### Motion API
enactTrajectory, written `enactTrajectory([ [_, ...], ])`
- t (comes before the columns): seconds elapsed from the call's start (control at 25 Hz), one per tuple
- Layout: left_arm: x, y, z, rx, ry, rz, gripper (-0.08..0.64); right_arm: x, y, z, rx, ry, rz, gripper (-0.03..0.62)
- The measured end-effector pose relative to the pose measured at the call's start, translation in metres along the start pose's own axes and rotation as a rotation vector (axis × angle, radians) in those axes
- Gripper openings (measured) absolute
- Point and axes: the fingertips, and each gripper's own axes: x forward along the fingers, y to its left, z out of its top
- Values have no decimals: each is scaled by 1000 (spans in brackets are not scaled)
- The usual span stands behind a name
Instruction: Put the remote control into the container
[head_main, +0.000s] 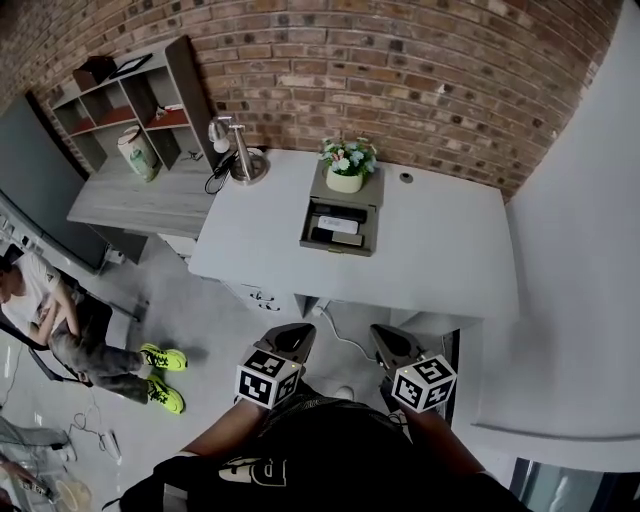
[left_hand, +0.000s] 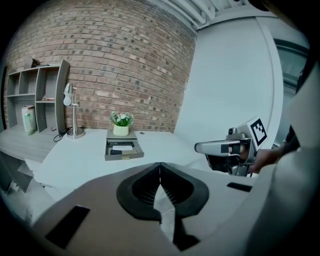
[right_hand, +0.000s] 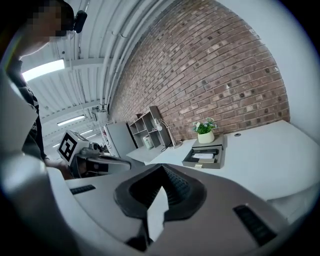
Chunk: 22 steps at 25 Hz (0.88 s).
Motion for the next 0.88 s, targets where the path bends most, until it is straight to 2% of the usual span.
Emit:
enactTrajectory([
  [0.28,-15,12,28,50,-35,-60,8,20,16,8,16,-11,-59,8],
  [0.64,-29,48,11,81,8,-89,8,43,45,-1,23,-11,-112,8],
  [0.88,-33,59,9,86,4,-107,8,43,51,-7,26,-6,-152,8],
])
